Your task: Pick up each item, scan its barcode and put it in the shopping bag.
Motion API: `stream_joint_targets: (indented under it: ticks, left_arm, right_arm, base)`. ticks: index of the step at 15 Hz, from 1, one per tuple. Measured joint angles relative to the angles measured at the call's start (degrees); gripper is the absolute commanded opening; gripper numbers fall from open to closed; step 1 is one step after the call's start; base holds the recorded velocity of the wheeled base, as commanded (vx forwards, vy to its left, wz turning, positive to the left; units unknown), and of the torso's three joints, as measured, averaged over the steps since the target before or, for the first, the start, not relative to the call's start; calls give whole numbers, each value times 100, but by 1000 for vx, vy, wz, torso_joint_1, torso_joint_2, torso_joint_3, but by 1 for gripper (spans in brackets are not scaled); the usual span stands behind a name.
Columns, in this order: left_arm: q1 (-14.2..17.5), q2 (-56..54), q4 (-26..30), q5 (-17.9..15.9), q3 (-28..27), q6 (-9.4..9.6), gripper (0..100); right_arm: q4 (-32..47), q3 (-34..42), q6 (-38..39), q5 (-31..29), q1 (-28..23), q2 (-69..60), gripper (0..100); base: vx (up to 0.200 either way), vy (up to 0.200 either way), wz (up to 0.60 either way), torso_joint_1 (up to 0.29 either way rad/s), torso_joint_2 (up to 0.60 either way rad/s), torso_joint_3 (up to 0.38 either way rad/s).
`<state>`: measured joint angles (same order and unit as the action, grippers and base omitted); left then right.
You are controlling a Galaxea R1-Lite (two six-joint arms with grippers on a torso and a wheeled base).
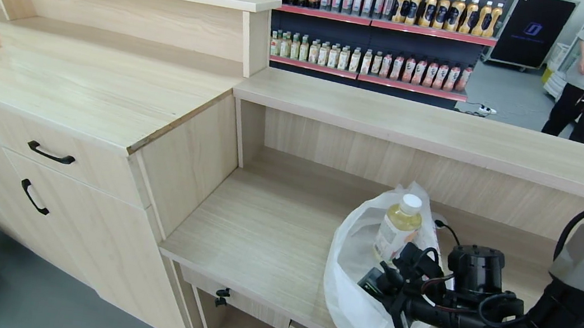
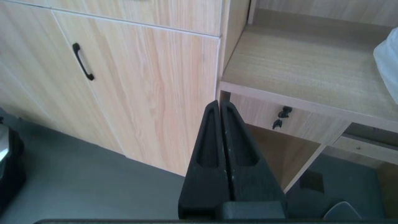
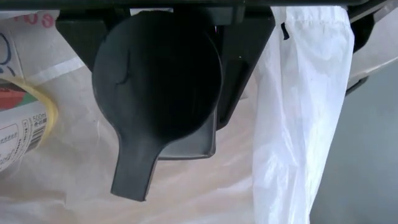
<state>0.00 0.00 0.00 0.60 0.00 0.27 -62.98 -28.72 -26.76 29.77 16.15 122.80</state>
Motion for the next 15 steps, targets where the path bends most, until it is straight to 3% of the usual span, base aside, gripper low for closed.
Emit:
stream_joint_targets:
  ticks: [1, 2, 11, 15]
  left_arm:
    - [0, 0, 0, 0, 0, -2, 0]
    - [0, 0, 0, 0, 0, 0, 0]
    - [0, 0, 0, -2, 0, -2, 0]
    - [0, 0, 0, 0, 0, 0, 0]
  right_arm:
    - [-5, 9, -9, -5, 0, 9, 0]
    - [-5, 17, -12, -7, 0, 9, 100]
    - [145, 34, 273, -11, -43, -433, 100]
    - [618, 216, 435, -33, -444, -1036, 100]
  base:
    - [0, 0, 0, 0, 0, 0]
    - [0, 0, 0, 0, 0, 0]
    - [0, 0, 0, 0, 0, 0]
    - [0, 0, 0, 0, 0, 0]
